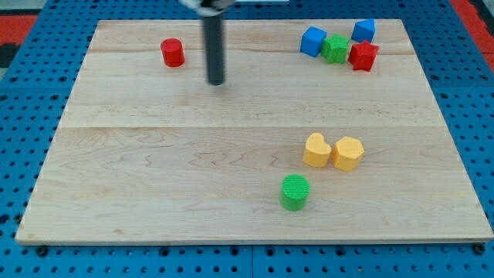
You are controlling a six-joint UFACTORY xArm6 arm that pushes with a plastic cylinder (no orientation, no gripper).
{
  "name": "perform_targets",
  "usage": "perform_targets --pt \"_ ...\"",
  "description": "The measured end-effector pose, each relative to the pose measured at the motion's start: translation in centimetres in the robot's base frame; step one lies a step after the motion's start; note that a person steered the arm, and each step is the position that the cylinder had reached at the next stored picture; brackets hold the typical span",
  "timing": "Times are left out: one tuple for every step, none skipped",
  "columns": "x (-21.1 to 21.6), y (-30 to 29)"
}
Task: Push the yellow hexagon closer to the red star
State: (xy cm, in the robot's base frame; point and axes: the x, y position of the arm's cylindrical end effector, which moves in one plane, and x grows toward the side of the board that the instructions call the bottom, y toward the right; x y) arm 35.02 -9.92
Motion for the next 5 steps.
perform_targets --pt "-6.5 -6.9" --pt "-7.5 -4.9" --pt "-6.7 3.9" --pt "-2.0 14.5" --pt "-1.4 12.6"
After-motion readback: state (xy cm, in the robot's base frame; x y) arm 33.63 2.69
